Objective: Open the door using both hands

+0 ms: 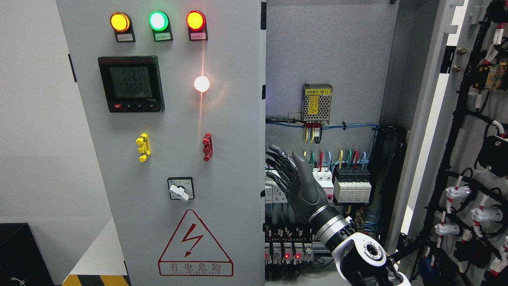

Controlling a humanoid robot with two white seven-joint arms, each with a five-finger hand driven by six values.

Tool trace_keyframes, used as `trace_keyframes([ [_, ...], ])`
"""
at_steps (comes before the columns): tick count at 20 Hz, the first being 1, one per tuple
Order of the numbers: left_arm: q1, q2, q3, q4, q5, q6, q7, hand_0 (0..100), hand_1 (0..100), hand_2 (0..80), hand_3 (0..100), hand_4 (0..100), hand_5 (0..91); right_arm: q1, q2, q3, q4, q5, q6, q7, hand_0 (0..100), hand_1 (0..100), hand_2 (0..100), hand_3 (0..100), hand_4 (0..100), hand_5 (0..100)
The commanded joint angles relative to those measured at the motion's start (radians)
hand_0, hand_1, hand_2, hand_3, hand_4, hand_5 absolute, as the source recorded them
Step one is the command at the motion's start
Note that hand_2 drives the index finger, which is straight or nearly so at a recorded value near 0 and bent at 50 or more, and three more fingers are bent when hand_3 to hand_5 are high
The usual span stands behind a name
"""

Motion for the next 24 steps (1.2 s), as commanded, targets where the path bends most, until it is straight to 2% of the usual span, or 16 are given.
trace_keyframes([
  [1,0.028,0.0,0.0,0.0,-0.017,0.0,0.0,0,0,0.0,0,0,0.0,-0.003,0.003,-0.02,0.023,-0.001,0.0,0.024,19,0,0,0,0,0],
  [8,0.028,0.0,0.0,0.0,-0.017,0.0,0.0,0,0,0.0,0,0,0.0,-0.022,0.001,-0.037,0.043,-0.003,0.0,0.03,19,0,0,0,0,0],
  [12,0.028,0.0,0.0,0.0,-0.017,0.0,0.0,0,0,0.0,0,0,0.0,-0.022,0.001,-0.043,0.044,-0.003,0.0,0.104,19,0,0,0,0,0],
  [21,0.028,0.0,0.0,0.0,-0.017,0.0,0.0,0,0,0.0,0,0,0.0,-0.028,0.001,-0.043,0.046,-0.003,0.0,0.108,19,0,0,0,0,0],
  [24,0.028,0.0,0.0,0.0,-0.017,0.0,0.0,0,0,0.0,0,0,0.0,-0.028,0.001,-0.043,0.046,-0.003,0.0,0.16,19,0,0,0,0,0],
])
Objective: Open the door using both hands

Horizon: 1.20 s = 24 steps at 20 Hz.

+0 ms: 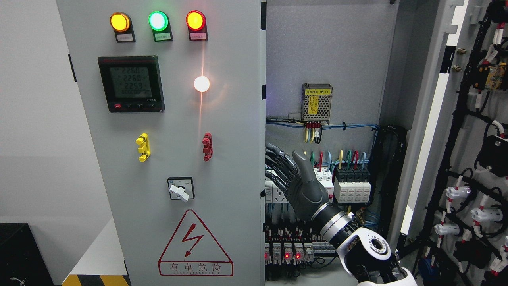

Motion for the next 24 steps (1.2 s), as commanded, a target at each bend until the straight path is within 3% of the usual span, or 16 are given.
trace_keyframes([
  [1,0.028,0.0,0.0,0.0,-0.017,0.004,0.0,0,0,0.0,0,0,0.0,-0.005,0.002,-0.007,0.011,0.0,0.0,0.04,19,0,0,0,0,0],
  [7,0.028,0.0,0.0,0.0,-0.017,0.004,0.0,0,0,0.0,0,0,0.0,-0.011,0.002,-0.007,0.03,0.0,0.002,0.092,19,0,0,0,0,0],
  [12,0.028,0.0,0.0,0.0,-0.017,0.004,0.0,0,0,0.0,0,0,0.0,-0.023,0.002,-0.007,0.043,0.0,0.002,0.104,19,0,0,0,0,0],
  [16,0.028,0.0,0.0,0.0,-0.017,0.004,0.0,0,0,0.0,0,0,0.0,-0.032,0.002,-0.007,0.06,0.0,0.002,0.146,19,0,0,0,0,0],
  [24,0.028,0.0,0.0,0.0,-0.017,0.004,0.0,0,0,0.0,0,0,0.0,-0.054,0.002,-0.007,0.08,0.0,0.002,0.19,19,0,0,0,0,0],
])
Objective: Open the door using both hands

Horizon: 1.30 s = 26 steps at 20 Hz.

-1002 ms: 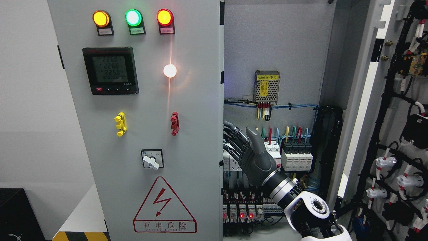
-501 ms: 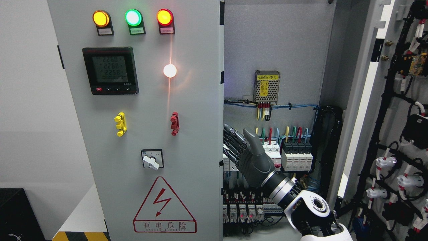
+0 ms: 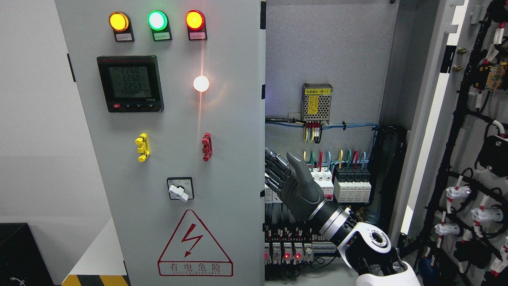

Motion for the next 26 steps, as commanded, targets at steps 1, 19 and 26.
trace_keyframes([
  [1,0.028,0.0,0.0,0.0,-0.017,0.0,0.0,0,0,0.0,0,0,0.0,-0.013,-0.001,0.007,0.028,0.0,-0.002,0.022,19,0,0,0,0,0],
  [19,0.028,0.0,0.0,0.0,-0.017,0.0,0.0,0,0,0.0,0,0,0.0,-0.024,-0.01,0.004,0.037,0.0,-0.002,0.052,19,0,0,0,0,0],
  [26,0.028,0.0,0.0,0.0,-0.017,0.0,0.0,0,0,0.0,0,0,0.0,-0.031,-0.01,0.003,0.04,0.001,-0.002,0.094,19,0,0,0,0,0],
])
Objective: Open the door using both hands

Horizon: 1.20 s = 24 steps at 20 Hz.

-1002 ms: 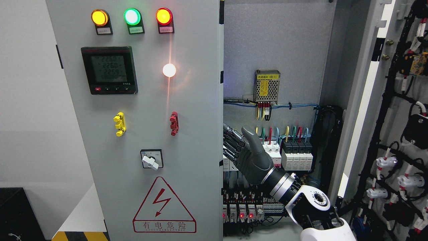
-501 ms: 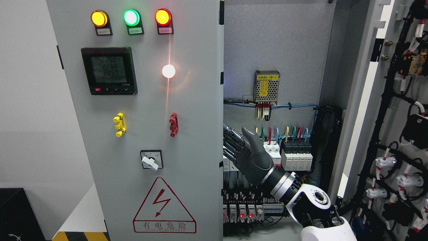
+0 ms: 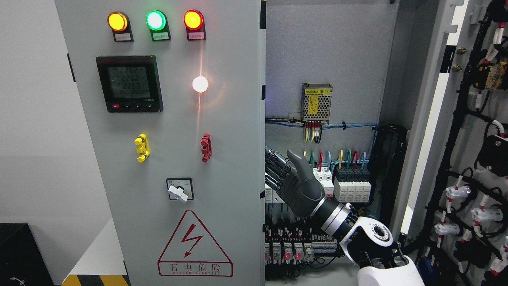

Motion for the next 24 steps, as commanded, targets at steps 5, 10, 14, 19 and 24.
trace_keyframes([
  [5,0.028,0.0,0.0,0.0,-0.017,-0.008,0.0,0,0,0.0,0,0,0.0,-0.011,-0.018,0.025,0.01,-0.001,-0.002,0.015,19,0,0,0,0,0],
  [10,0.028,0.0,0.0,0.0,-0.017,-0.008,0.0,0,0,0.0,0,0,0.0,-0.013,-0.021,0.025,0.01,-0.001,-0.002,0.016,19,0,0,0,0,0],
  [14,0.028,0.0,0.0,0.0,-0.017,-0.008,0.0,0,0,0.0,0,0,0.0,-0.013,-0.023,0.025,0.011,-0.001,-0.002,0.018,19,0,0,0,0,0],
  [19,0.028,0.0,0.0,0.0,-0.017,-0.008,0.0,0,0,0.0,0,0,0.0,-0.013,-0.024,0.027,0.008,-0.001,-0.002,0.016,19,0,0,0,0,0],
  [24,0.028,0.0,0.0,0.0,-0.017,-0.008,0.0,0,0,0.0,0,0,0.0,-0.013,-0.029,0.025,0.008,-0.001,-0.002,0.016,19,0,0,0,0,0],
])
